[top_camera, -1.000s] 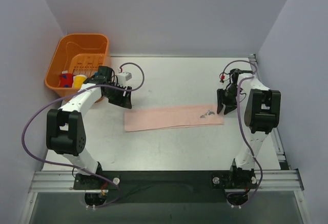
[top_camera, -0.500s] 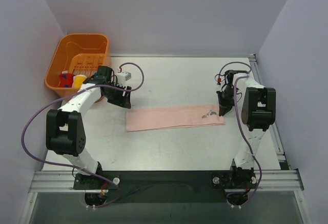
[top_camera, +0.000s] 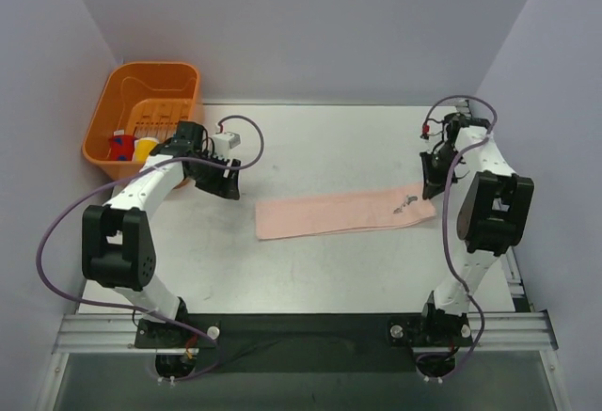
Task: Roll the towels
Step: Fold the towel
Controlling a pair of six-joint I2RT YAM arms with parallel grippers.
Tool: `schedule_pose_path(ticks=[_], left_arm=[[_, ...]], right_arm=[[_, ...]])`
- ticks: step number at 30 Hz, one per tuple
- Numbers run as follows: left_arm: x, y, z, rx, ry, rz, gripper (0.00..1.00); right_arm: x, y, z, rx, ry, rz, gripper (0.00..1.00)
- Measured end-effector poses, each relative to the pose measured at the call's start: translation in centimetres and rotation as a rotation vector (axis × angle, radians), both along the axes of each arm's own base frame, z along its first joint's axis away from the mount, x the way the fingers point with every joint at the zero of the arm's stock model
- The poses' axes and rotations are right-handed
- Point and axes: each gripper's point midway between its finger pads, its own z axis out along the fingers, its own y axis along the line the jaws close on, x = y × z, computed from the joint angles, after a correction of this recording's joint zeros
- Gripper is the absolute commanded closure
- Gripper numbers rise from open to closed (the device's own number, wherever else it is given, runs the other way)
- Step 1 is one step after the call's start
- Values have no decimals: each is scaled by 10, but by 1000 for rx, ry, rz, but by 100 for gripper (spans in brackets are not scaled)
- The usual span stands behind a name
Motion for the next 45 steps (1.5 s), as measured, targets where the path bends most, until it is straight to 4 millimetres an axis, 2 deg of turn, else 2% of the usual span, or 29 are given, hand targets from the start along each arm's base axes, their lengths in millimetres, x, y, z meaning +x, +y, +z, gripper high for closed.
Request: schedule_pose_path(ticks=[3,6,9,14,21,23,24,32,45], left_arm=[[-3,0,2,-5,-4,-4,25],[-8,-1,2,-12,1,-8,25],[-12,-2,0,-16,10,-10,25],[-14,-1,-1,-16,18,-11,24],[-25,1,-5,-13,35,-7,17],[-28,3,-7,-12,41,-4,7],[-30,4,-8,-12,46,0,6],[-35,10,-9,-11,56,20,6],[-35,13,-10,-7,52,18,6]], right_arm=[[4,23,26,53,-65,56,100],[3,60,44,129,-100,130,100],[0,102,54,206,-105,208,100],[-10,157,62,311,-83,289,100],[-11,207,58,381,-34,347,100],[-11,217,53,384,-14,357,100],[-11,221,50,384,-5,361,100],[-8,251,32,385,41,393,100],[-16,266,14,375,95,426,100]])
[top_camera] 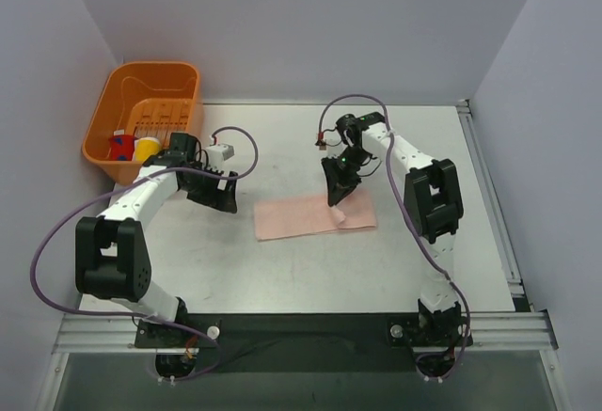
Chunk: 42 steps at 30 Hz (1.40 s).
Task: Roll the towels
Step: Fold the towel
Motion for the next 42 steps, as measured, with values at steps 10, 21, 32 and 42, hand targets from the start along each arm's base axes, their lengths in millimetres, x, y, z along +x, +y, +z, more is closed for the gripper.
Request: schedule_pose_path(ticks=[10,21,32,42], left_arm=[[-1,0,0,-5,2,-4,11],[-9,-31,1,-53,19,-100,41],[-42,-100,-49,-38,182,-291,64],[34,-100,-65,-3,167,-228,55]], right_arm=[[3,2,-16,-22,37,-16,65],[34,-35,14,62,-25,-122,83],[46,-94,-28,-55,-9,-190,99],[-73,-77,-56,-51,257,-129,85]])
